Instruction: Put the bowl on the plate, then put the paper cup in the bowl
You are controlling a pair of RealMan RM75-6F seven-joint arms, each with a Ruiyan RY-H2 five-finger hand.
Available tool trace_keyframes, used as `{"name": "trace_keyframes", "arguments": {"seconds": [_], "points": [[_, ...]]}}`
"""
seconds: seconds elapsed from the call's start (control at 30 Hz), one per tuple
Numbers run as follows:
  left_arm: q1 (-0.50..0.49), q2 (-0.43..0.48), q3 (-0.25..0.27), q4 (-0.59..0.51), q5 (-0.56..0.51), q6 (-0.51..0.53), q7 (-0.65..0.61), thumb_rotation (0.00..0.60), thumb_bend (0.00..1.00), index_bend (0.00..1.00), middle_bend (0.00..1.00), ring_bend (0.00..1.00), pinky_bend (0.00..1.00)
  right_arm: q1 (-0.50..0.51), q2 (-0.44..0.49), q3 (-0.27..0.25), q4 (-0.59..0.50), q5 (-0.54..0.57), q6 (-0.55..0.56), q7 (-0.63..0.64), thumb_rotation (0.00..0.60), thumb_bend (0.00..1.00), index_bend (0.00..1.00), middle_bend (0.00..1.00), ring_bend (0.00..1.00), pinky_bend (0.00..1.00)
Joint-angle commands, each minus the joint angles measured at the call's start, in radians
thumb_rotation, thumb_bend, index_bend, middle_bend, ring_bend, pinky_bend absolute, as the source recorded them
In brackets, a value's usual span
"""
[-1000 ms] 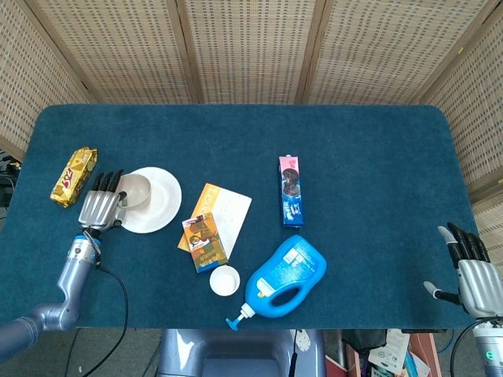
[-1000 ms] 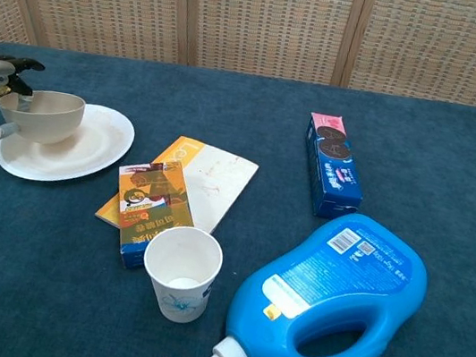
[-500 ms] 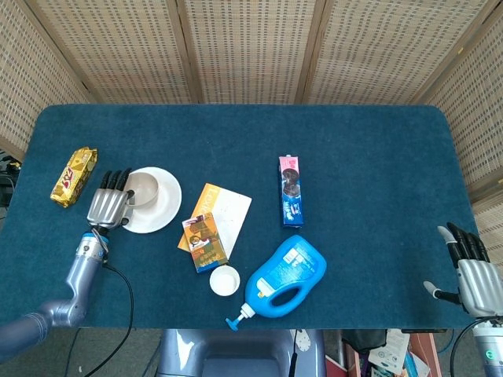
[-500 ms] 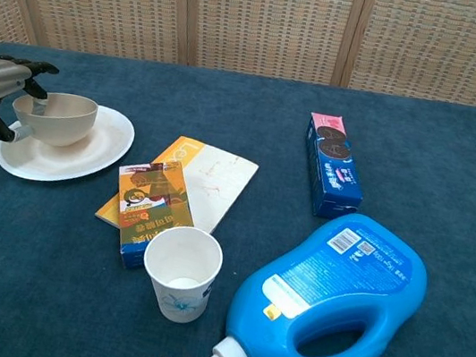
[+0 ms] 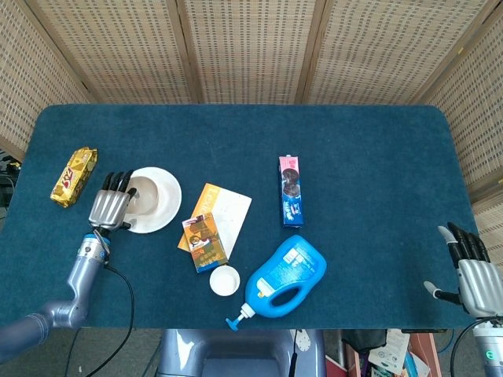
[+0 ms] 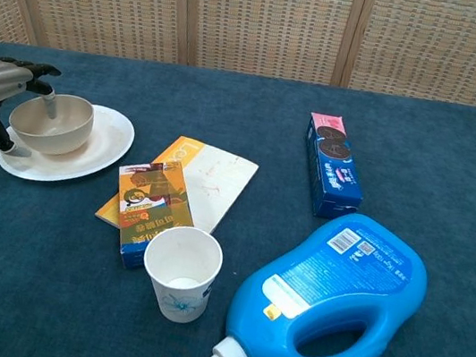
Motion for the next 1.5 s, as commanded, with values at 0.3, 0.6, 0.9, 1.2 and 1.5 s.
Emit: {"name": "trace_keyframes", "arguments": {"seconds": [0.3,0.6,0.9,1.2,1.5], "points": [[0.054,0.163,0.009,-0.222,0.103,0.124,-0.094,0.6,0.15,0.32,0.0,0.0,0.0,-0.003,0.006,0.0,-0.004,-0.002,0.005,0.007,0.6,0.14,0.0,0.0,0.0,0.0],[0.042,0.308,0.011,-0.472,0.255,0.196,-0.089,0.6,0.16,0.32,0.0,0.0,0.0,-0.005,0.005,-0.001,-0.011,-0.005,0.009,-0.006,0.6,0.14,0.0,0.0,0.0,0.0],[0.005,0.309,0.06,-0.607,0.356,0.161,-0.038,0.6,0.16,0.32,0.0,0.0,0.0,-0.01,0.008,0.006,-0.015,0.015,0.013,-0.009,0.6,0.14,0.0,0.0,0.0,0.0],[-0.029,0.243,0.1,-0.643,0.401,0.115,0.021,0.6,0.16,0.36,0.0,0.0,0.0,-0.017,0.012,0.016,-0.005,0.035,0.018,0.018,0.6,0.14,0.0,0.0,0.0,0.0],[-0.036,0.203,0.163,-0.658,0.435,0.071,0.069,0.6,0.16,0.39,0.0,0.0,0.0,-0.02,0.014,0.02,-0.003,0.037,0.021,0.031,0.6,0.14,0.0,0.0,0.0,0.0]]}}
